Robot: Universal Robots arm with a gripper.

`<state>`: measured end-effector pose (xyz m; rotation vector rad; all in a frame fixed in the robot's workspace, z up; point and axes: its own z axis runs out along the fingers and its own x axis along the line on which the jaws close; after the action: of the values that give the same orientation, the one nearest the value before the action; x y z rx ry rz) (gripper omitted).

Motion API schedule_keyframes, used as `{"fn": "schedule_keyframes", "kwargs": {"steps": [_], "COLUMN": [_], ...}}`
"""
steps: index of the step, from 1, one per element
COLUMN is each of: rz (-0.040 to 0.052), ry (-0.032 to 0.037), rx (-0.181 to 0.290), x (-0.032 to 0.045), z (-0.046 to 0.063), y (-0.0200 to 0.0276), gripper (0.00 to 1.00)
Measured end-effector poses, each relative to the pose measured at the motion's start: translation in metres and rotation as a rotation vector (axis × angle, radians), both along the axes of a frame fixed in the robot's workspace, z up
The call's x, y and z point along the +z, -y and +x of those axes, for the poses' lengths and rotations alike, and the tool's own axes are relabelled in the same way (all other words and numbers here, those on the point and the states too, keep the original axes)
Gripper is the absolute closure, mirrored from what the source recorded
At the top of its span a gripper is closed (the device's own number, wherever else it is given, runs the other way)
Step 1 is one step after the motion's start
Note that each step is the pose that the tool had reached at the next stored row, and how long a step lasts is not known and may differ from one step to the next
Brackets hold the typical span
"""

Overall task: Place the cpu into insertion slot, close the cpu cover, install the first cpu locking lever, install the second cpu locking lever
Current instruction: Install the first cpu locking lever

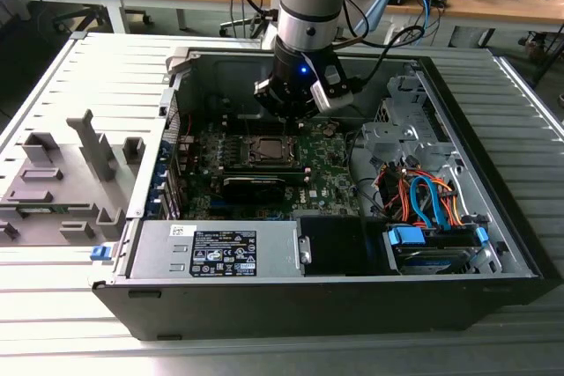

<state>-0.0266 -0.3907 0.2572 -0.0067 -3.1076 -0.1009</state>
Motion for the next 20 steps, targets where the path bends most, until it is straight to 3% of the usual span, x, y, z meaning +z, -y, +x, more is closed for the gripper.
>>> {"fn": "schedule_keyframes", "kwargs": {"steps": [3,20], "rz": [0.0024,0.0024], "ry": [0.0001,0.0000], "rx": [0.000,0.000], "x": [0.0000,0.0000], "z": [-0.0006,-0.0045], "y": [0.0029,0.0048], "gripper": [0.89,0.89]}}
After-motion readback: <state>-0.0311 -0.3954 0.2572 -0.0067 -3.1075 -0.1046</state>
